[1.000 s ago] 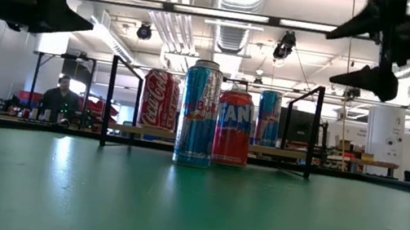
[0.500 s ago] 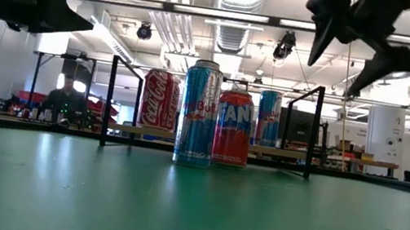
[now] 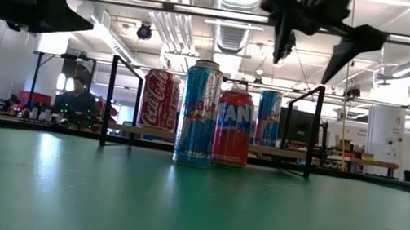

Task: Place canned beverage on shelf
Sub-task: Put the red soda can on the shelf aligned with the other red soda can

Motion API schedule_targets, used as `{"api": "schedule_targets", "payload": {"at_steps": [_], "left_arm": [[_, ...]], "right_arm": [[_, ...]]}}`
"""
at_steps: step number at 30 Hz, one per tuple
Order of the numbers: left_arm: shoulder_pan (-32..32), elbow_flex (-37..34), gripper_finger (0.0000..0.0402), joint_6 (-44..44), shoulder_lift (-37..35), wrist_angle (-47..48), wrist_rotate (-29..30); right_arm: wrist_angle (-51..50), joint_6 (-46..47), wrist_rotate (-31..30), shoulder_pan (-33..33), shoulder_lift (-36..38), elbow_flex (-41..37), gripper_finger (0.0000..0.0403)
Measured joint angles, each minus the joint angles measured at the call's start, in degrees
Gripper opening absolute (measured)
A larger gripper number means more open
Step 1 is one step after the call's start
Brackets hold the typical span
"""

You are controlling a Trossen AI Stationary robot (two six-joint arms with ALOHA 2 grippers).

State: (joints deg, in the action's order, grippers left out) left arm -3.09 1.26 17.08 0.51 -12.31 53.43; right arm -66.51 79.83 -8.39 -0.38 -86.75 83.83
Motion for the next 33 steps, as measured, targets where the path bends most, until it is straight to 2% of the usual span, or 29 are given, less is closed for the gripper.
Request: {"api": "schedule_targets", "payload": {"at_steps": [4,12,16,27,33], "left_arm": [[0.0,0.0,0.0346,0.0,0.0,0.0,0.0],[0.0,0.0,0.0346,0.0,0.0,0.0,0.0],[0.0,0.0,0.0346,0.0,0.0,0.0,0.0],[0.0,0.0,0.0346,0.0,0.0,0.0,0.0],[0.0,0.0,0.0346,0.0,0.0,0.0,0.0]], "right_arm": [[-2.1,1.0,-0.6,0.0,-5.4,4.1,0.0400],[-2.6,-6.5,-0.7,0.0,-13.5,9.6,0.0400],[-2.6,-8.3,-1.3,-0.3,-16.1,13.0,0.0400],[-2.3,-12.6,-8.1,-0.4,-22.8,22.1,0.0400],[-4.0,-12.9,-8.3,-1.4,-26.8,25.6,0.0400]]}}
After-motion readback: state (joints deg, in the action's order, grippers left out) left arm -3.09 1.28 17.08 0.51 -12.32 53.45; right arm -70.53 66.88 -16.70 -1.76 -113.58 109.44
